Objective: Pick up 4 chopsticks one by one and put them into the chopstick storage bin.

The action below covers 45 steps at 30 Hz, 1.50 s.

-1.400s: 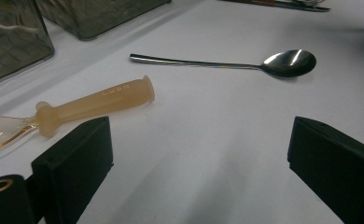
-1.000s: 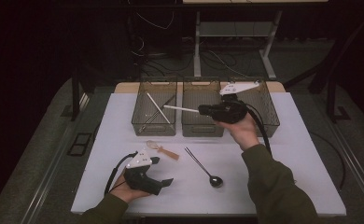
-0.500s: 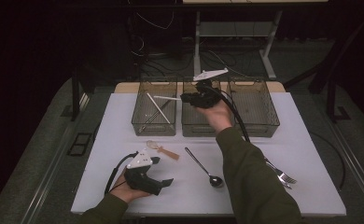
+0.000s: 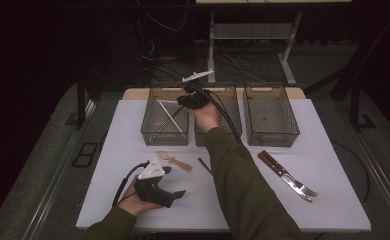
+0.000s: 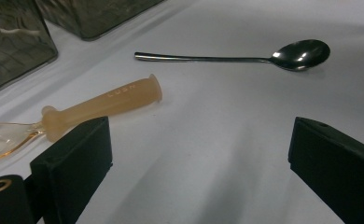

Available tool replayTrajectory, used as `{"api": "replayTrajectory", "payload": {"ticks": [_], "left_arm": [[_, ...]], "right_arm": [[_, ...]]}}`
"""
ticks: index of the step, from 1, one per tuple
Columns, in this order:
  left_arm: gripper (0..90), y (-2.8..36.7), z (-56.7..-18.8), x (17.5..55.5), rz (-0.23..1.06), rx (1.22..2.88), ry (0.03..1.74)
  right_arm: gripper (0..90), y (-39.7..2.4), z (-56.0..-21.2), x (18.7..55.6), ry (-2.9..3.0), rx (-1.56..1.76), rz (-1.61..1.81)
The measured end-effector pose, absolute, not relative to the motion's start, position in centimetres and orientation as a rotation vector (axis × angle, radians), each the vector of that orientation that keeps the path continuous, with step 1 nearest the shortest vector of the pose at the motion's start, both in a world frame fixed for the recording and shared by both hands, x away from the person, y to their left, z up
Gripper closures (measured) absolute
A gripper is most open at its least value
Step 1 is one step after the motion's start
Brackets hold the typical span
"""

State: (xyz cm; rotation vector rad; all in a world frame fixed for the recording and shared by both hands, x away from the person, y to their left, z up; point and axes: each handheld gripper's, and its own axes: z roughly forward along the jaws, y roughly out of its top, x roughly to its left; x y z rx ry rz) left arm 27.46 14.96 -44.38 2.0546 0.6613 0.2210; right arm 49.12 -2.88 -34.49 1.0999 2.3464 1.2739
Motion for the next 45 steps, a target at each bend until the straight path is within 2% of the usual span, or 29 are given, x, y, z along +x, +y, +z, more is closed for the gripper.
{"api": "replayTrajectory", "payload": {"ticks": [16,19,21,33,41,45], "left_arm": [[4.9,15.0,-44.1,27.5,0.220,2.052,0.636],[4.9,15.0,-44.1,27.5,0.224,2.053,0.634],[4.9,15.0,-44.1,27.5,0.226,2.054,0.635],[4.9,14.9,-44.2,27.4,0.227,2.059,0.636],[4.9,14.9,-44.1,27.4,0.225,2.053,0.644],[4.9,15.0,-44.1,27.4,0.223,2.059,0.641]], "right_arm": [[84.2,2.0,-37.5,51.1,2.355,1.150,1.140],[67.2,1.8,-37.1,51.0,2.333,1.152,1.170],[62.5,1.5,-36.5,50.7,2.331,1.132,1.183],[42.8,-2.1,-34.6,47.9,2.365,1.077,1.293],[35.3,-5.7,-34.6,44.9,2.390,1.016,1.348],[35.0,-7.8,-34.8,43.7,2.397,1.002,1.369]]}}
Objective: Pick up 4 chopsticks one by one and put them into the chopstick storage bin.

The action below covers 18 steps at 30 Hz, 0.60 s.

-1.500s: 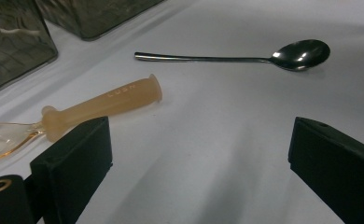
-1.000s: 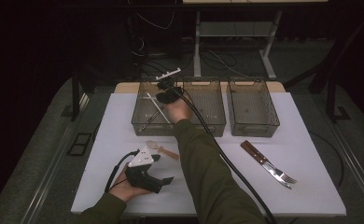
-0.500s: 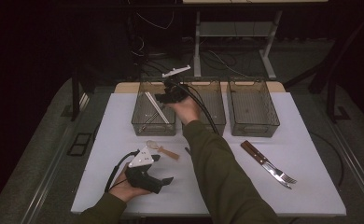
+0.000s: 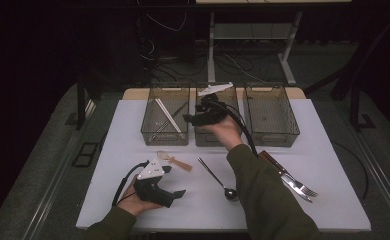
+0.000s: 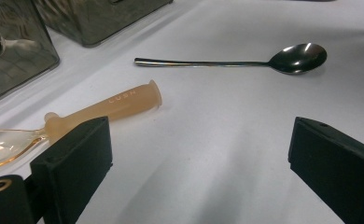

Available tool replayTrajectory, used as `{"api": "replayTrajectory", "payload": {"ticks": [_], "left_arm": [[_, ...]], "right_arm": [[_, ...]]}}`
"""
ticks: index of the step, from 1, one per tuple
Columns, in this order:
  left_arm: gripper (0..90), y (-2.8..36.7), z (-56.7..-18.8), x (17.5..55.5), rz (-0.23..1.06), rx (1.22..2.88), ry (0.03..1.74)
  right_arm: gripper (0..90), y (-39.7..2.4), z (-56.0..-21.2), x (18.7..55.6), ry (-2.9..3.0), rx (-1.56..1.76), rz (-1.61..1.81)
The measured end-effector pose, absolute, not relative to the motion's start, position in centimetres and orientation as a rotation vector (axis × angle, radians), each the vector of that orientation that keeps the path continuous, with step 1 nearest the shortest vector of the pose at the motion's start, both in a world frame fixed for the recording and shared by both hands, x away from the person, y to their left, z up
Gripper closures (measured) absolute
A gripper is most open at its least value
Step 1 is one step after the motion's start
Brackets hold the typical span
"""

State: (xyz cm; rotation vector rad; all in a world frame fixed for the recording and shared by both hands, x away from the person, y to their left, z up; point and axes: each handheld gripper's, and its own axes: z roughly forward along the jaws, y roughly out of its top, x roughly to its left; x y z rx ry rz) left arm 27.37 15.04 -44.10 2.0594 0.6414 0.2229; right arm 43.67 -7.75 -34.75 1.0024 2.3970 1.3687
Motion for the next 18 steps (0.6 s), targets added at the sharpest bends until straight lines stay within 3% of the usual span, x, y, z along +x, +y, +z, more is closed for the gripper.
{"api": "replayTrajectory", "payload": {"ticks": [18], "left_arm": [[4.9,15.1,-44.1,27.3,0.225,2.059,0.641]], "right_arm": [[33.4,-14.7,-35.6,38.7,2.392,0.966,1.440]]}}
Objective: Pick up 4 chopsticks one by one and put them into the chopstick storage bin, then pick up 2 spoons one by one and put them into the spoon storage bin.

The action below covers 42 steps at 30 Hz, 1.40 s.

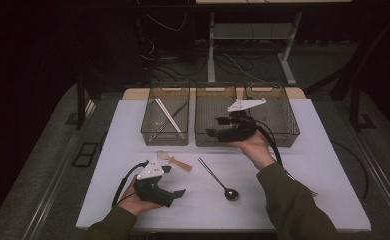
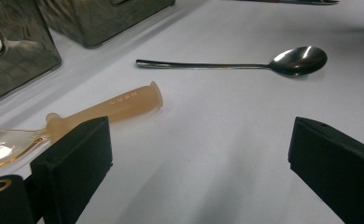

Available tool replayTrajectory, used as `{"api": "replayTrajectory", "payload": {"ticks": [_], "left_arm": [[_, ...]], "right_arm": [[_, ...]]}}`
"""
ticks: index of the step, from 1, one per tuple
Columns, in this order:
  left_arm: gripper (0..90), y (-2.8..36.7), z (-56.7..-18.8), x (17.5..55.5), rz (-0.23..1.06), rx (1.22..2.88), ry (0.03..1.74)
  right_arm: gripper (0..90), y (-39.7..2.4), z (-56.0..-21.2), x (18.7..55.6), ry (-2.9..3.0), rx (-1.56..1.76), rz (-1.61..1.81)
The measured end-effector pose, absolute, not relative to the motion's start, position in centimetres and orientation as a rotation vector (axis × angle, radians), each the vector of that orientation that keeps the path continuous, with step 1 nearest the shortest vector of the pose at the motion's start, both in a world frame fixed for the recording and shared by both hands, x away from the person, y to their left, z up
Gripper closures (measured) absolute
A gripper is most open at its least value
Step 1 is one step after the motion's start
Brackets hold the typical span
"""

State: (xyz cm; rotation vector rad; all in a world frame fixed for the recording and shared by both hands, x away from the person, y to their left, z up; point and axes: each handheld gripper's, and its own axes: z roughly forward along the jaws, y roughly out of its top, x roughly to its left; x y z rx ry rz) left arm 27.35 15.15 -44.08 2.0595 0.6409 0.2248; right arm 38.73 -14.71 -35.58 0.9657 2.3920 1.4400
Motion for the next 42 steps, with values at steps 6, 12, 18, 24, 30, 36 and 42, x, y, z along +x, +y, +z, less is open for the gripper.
{"api": "replayTrajectory", "payload": {"ticks": [6,12,18,24,30,36,42], "left_arm": [[4.9,15.1,-44.1,27.3,0.222,2.056,0.644],[4.9,15.1,-44.1,27.4,0.223,2.056,0.640],[5.3,15.0,-44.1,27.3,0.218,2.059,0.646],[5.3,15.0,-44.1,27.3,0.225,2.062,0.643],[5.3,15.0,-44.1,27.3,0.222,2.060,0.650],[5.3,15.0,-44.1,27.2,0.225,2.062,0.648],[5.5,15.1,-44.0,27.3,0.223,2.063,0.653]], "right_arm": [[33.2,-16.5,-36.2,37.3,2.394,0.972,1.450],[33.0,-18.1,-36.8,35.8,2.394,0.971,1.458],[31.5,-20.0,-37.3,34.0,2.387,0.976,1.485],[30.6,-22.6,-38.0,32.2,2.385,0.982,1.469],[30.6,-25.0,-38.8,30.8,2.380,1.012,1.453],[29.8,-26.8,-39.7,29.4,2.364,1.029,1.458],[23.7,-28.2,-40.7,28.3,2.330,1.033,1.469]]}}
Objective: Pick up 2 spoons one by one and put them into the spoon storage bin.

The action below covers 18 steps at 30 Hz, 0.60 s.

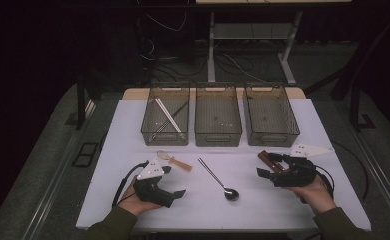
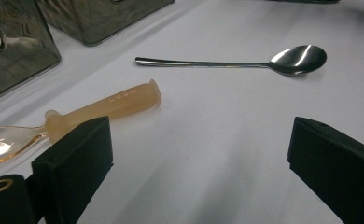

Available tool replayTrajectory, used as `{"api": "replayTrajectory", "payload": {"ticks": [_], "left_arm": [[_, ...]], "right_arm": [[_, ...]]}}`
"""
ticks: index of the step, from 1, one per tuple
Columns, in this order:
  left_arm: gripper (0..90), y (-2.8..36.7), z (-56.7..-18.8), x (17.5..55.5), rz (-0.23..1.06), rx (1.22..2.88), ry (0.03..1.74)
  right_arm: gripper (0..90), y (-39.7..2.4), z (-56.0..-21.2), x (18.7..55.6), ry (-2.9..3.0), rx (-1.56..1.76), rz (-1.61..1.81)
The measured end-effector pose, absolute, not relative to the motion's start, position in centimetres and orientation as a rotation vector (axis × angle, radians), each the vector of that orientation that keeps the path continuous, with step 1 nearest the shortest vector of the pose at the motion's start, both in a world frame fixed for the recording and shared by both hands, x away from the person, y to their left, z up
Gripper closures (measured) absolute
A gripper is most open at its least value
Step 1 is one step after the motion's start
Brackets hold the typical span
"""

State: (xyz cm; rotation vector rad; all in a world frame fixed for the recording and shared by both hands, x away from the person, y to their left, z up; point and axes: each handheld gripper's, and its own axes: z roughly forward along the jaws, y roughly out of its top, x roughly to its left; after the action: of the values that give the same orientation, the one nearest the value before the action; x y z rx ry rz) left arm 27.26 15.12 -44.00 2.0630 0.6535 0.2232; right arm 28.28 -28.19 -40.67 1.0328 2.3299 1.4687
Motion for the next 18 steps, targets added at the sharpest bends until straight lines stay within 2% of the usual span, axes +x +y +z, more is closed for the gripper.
{"api": "replayTrajectory", "payload": {"ticks": [5,13,18], "left_arm": [[6.2,15.3,-43.9,27.3,0.213,2.057,0.671],[6.5,15.3,-43.7,27.5,0.194,2.066,0.667],[16.1,15.4,-43.4,28.0,0.210,2.060,0.681]], "right_arm": [[20.5,-28.9,-42.0,27.3,2.329,1.069,1.461],[20.2,-29.5,-43.2,25.9,2.346,1.095,1.428],[20.2,-29.3,-43.6,25.5,2.367,1.092,1.420]]}}
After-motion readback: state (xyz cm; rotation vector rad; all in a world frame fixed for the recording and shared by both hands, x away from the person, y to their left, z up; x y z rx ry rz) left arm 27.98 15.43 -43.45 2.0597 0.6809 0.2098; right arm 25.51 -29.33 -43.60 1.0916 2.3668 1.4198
